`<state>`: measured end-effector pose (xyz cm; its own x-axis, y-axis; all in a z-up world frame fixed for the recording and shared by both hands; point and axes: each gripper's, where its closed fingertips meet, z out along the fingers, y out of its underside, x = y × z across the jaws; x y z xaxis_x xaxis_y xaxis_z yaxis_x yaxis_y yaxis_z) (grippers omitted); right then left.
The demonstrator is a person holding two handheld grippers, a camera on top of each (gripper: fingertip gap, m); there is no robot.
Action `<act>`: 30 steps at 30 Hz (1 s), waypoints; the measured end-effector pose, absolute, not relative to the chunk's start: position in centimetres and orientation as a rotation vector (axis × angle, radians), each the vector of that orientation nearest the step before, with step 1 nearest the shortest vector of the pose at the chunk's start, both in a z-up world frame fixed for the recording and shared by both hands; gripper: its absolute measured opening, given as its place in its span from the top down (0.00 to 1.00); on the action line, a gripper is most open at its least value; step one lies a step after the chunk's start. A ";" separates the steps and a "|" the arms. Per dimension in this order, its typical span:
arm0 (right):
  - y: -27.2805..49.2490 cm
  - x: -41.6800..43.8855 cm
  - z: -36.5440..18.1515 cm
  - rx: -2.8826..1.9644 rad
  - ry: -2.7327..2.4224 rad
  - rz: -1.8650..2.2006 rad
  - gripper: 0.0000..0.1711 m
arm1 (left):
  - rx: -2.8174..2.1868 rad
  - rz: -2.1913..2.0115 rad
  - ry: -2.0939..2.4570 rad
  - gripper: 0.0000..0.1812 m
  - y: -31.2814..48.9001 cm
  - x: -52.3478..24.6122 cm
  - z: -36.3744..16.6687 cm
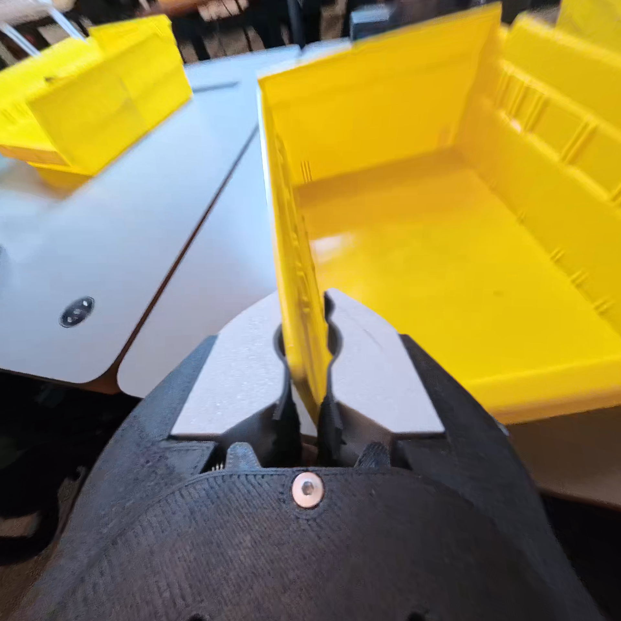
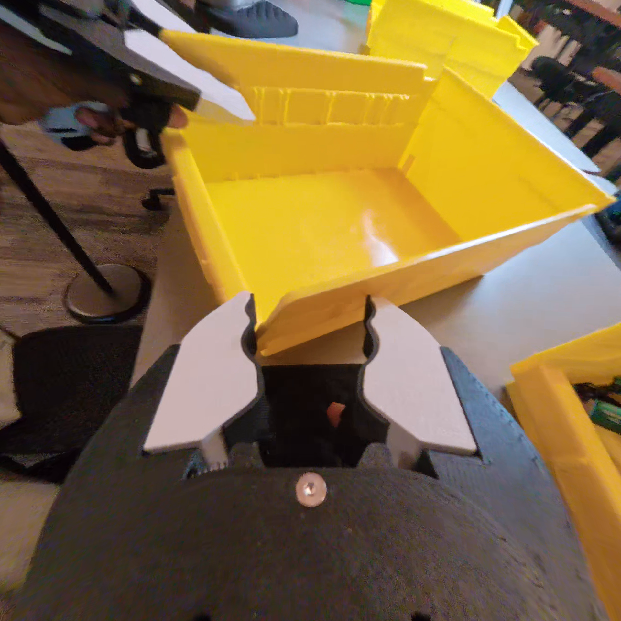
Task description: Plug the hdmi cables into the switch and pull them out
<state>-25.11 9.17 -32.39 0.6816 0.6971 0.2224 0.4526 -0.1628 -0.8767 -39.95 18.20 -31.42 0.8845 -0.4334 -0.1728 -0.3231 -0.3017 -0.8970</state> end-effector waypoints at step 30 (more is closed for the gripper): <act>-9.2 16.4 -21.6 -1.528 -0.212 -0.821 0.88 | -1.305 -0.569 0.905 0.94 4.9 5.6 -19.0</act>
<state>16.39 -9.20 -21.59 0.7231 -0.3375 0.6026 0.5872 -0.1589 -0.7937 5.55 4.86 -19.02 0.5521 -0.7980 -0.2417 -0.1280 0.2053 -0.9703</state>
